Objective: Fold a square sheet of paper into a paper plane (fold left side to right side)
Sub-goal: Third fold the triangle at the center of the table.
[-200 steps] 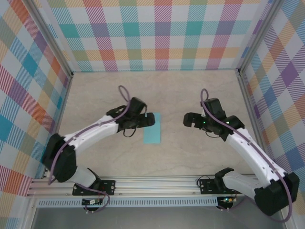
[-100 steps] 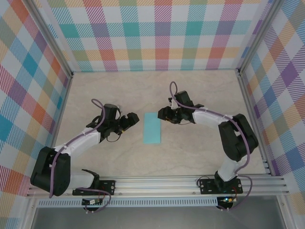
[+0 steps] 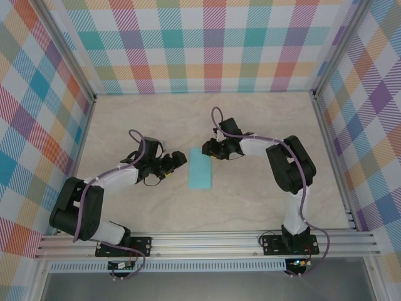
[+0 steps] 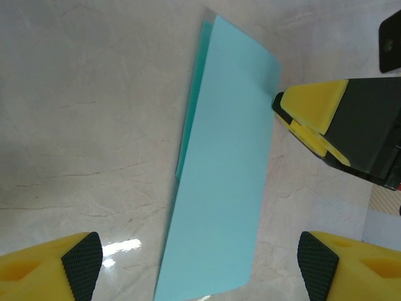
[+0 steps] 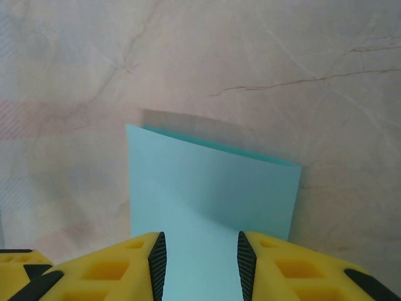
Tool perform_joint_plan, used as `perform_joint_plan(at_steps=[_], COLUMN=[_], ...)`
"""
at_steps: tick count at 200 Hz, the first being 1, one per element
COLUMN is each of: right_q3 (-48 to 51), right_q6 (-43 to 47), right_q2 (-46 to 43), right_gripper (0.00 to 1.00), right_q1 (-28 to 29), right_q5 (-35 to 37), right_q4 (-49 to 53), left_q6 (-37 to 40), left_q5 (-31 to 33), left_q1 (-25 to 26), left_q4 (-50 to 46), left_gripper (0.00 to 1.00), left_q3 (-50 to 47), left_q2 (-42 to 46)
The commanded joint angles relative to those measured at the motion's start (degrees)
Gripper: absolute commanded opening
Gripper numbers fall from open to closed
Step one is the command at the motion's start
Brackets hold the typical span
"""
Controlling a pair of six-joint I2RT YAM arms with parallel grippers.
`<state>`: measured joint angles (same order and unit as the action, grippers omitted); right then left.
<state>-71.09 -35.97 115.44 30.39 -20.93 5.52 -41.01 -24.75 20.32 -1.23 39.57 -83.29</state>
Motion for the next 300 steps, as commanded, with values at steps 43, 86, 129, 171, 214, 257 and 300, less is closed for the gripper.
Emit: perform_joint_plan(at_steps=[43, 86, 129, 171, 214, 257, 300], right_q3=[-1.48, -0.89, -0.75, -0.63, -0.8, -0.98, 1.03], right_q6=[5.31, 6.09, 5.58, 5.66, 5.84, 6.08, 8.9], right_q2=[2.07, 2.55, 2.99, 3.12, 3.21, 3.04, -3.62], right_gripper=[0.37, 0.37, 0.37, 0.37, 0.37, 0.38, 0.59], right_q1=[0.25, 0.19, 0.19, 0.21, 0.2, 0.19, 0.2], right_q5=[3.43, 2.85, 1.5, 1.41, 1.5, 1.68, 4.87], right_q4=[6.68, 6.29, 5.11, 5.04, 4.95, 5.02, 1.68], left_q6=[1.02, 1.01, 0.84, 0.44, 0.48, 1.22, 0.95], left_q5=[-5.54, -6.25, -6.97, -8.43, -8.66, -7.64, -7.41], left_q1=[0.48, 2.29, 4.26, 5.6, 5.88, 5.88, 6.05], left_q4=[2.94, 2.93, 2.96, 4.01, 3.8, 2.19, 2.0], left_gripper=[0.79, 0.74, 0.68, 0.62, 0.5, 0.35, 0.14], left_q3=[3.76, 6.28, 8.75, 10.12, 10.17, 10.05, 9.53], left_q2=[-7.3, -10.93, -15.24, -18.36, -18.8, -18.01, -17.88])
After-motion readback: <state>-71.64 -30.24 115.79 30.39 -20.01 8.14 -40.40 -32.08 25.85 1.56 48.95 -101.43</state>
